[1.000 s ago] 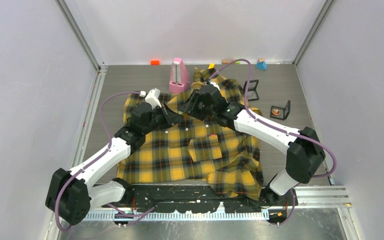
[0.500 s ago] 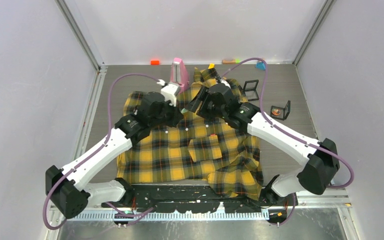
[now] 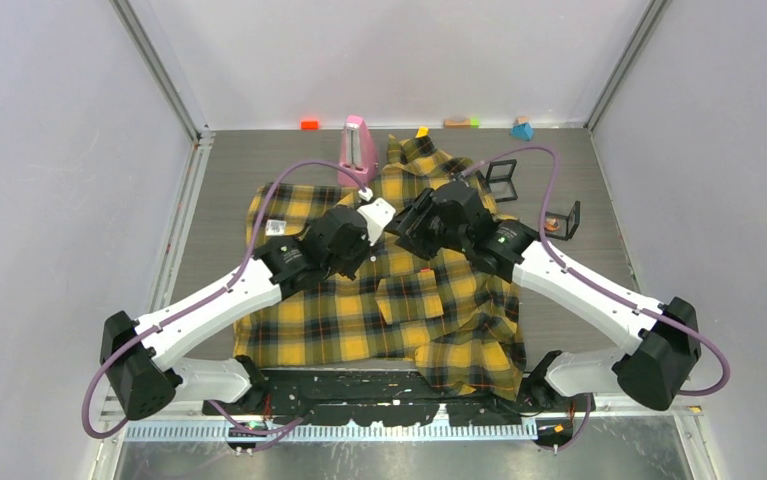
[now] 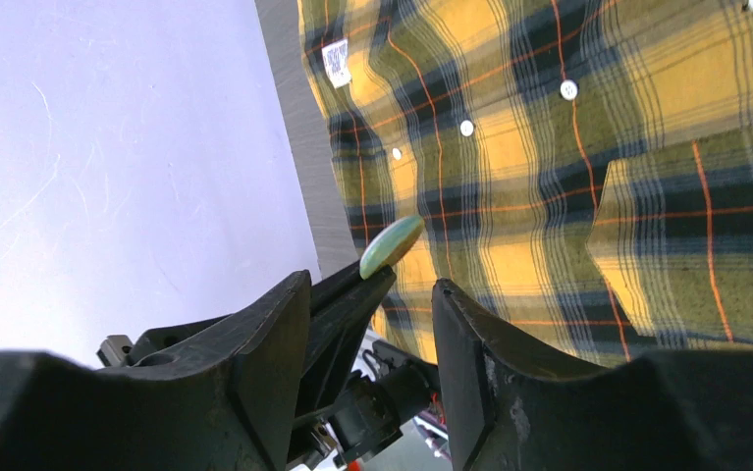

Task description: Pin the brooch onto the clothing

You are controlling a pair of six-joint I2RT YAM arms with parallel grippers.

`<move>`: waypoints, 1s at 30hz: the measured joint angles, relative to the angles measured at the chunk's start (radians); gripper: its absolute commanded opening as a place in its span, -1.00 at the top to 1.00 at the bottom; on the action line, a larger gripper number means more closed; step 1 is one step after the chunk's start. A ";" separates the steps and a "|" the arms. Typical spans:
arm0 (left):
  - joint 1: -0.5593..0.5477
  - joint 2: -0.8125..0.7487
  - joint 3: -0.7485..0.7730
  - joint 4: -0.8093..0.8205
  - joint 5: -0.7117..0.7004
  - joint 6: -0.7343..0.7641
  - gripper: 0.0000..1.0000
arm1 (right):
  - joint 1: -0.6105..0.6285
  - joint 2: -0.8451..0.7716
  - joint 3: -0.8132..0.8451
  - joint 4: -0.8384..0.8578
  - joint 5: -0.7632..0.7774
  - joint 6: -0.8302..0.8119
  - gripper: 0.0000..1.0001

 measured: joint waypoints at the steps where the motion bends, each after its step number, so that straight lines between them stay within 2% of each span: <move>1: -0.004 0.001 0.000 0.000 -0.008 0.002 1.00 | 0.003 0.002 -0.005 0.000 -0.002 0.016 -0.05; 17: -0.013 -0.001 -0.020 0.021 -0.030 0.013 1.00 | 0.048 0.142 -0.010 0.085 -0.070 0.128 0.17; 21: -0.013 -0.006 -0.029 0.025 -0.026 0.011 1.00 | 0.051 0.170 -0.010 0.097 -0.072 0.135 0.35; 28: -0.013 -0.006 -0.047 0.026 -0.010 0.011 1.00 | 0.053 0.206 0.002 0.124 -0.076 0.150 0.93; 30: -0.013 -0.006 -0.049 0.029 -0.003 0.012 0.90 | 0.055 0.209 0.005 0.127 -0.075 0.152 0.98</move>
